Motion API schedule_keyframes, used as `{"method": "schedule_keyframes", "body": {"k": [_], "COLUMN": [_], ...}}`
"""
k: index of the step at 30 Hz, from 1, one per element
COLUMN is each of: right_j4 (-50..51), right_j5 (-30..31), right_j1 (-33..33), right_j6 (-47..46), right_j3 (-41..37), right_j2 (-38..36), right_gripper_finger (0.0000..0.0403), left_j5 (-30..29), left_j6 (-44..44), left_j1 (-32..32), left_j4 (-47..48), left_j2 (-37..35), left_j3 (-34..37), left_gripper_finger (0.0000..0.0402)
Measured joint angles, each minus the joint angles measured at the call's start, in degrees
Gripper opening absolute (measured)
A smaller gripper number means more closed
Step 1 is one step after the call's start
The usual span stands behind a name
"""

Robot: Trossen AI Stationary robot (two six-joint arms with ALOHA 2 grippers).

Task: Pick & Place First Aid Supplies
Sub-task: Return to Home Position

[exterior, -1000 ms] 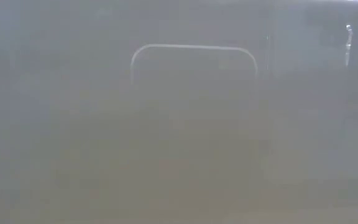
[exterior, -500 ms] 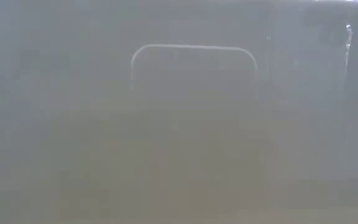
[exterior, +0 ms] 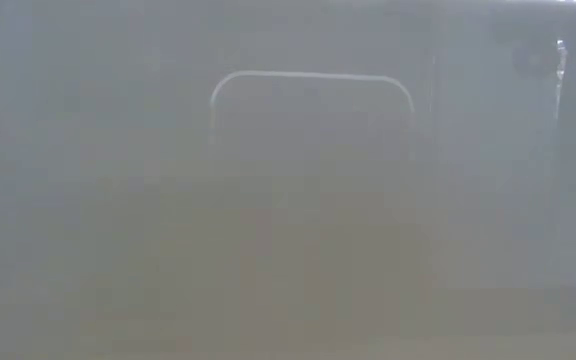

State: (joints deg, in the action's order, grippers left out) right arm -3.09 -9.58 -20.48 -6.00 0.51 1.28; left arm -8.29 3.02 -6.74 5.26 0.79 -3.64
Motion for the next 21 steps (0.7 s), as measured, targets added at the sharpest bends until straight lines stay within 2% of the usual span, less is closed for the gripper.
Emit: {"method": "schedule_keyframes", "body": {"k": [4, 7, 13, 21], "right_j4": [0.02, 0.06, 0.15, -0.66], "right_j5": [0.00, 0.00, -0.02, 5.07], "right_j1": [-0.01, -0.01, 0.28, 6.40], "right_j6": [0.00, 0.00, -0.02, 0.00], "right_j3": [-0.02, -0.02, 0.00, 0.04], "right_j2": [0.22, 0.24, 0.24, 0.04], "right_gripper_finger": [0.0009, 0.0008, 0.0005, 0.0003], "left_j5": [-1.28, -4.07, -4.08, -3.96], "left_j6": [-2.82, -0.60, -3.42, -4.04], "left_j1": [0.00, 0.00, 0.00, 0.00], "left_j4": [0.26, 0.50, 0.73, 0.41], "left_j2": [1.41, 1.82, 2.08, 2.08], "left_j3": [0.01, -0.11, -0.11, -0.07], "left_gripper_finger": [0.0017, 0.0017, 0.0017, 0.0017]}}
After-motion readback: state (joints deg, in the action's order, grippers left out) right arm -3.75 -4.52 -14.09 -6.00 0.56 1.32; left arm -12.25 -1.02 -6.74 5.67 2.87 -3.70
